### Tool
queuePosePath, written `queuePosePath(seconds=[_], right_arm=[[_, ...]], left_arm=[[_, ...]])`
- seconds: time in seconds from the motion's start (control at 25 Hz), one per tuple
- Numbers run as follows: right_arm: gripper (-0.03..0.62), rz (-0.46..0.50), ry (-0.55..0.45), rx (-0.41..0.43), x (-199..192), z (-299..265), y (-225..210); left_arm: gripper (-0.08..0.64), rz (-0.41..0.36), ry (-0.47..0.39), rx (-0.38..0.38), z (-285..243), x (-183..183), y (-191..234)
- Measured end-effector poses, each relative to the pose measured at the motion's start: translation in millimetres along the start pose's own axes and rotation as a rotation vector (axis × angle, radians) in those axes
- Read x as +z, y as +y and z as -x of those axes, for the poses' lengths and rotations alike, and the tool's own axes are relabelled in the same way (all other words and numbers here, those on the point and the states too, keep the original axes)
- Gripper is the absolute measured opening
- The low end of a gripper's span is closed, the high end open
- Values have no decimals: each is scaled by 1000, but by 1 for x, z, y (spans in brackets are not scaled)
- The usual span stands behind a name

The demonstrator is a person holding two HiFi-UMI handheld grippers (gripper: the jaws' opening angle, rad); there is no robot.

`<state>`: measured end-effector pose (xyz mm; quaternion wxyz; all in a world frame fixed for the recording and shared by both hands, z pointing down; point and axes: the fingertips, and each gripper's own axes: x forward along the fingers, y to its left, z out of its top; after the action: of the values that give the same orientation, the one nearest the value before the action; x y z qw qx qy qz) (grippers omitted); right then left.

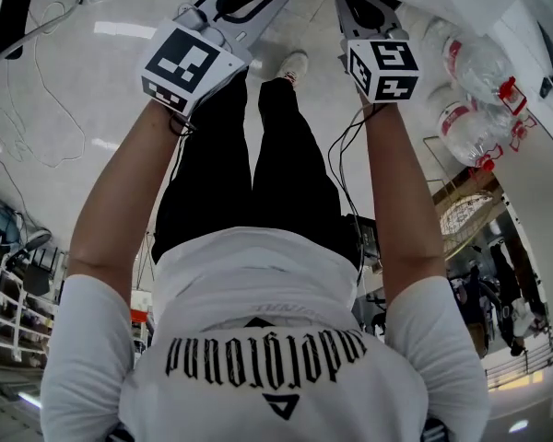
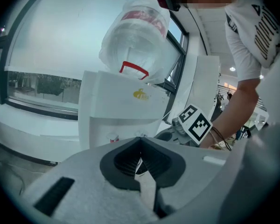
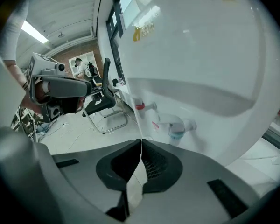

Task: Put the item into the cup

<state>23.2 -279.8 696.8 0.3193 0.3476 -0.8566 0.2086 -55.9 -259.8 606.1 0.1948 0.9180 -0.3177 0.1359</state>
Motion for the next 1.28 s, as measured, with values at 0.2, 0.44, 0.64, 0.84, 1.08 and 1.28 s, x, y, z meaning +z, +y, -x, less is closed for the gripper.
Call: queuePosePath(seconds=[0.2, 0.44, 0.64, 0.84, 1.08, 1.28], right_arm=[[15, 13, -26, 16, 25, 37, 21], [14, 28, -87, 11, 73, 95, 32], [14, 44, -131, -12, 114, 137, 34], [14, 75, -198, -17, 152, 195, 41], [14, 101, -250, -15, 185, 248, 54], [14, 122, -332, -23, 212, 300, 68]], left_arm=[[12, -23, -17, 6, 18, 32, -12], [12, -57, -61, 32, 44, 84, -22], [12, -61, -93, 30, 64, 125, -32], [12, -34, -128, 23, 84, 160, -58], [12, -42, -185, 17, 116, 210, -91], [12, -76, -227, 5, 132, 250, -123]])
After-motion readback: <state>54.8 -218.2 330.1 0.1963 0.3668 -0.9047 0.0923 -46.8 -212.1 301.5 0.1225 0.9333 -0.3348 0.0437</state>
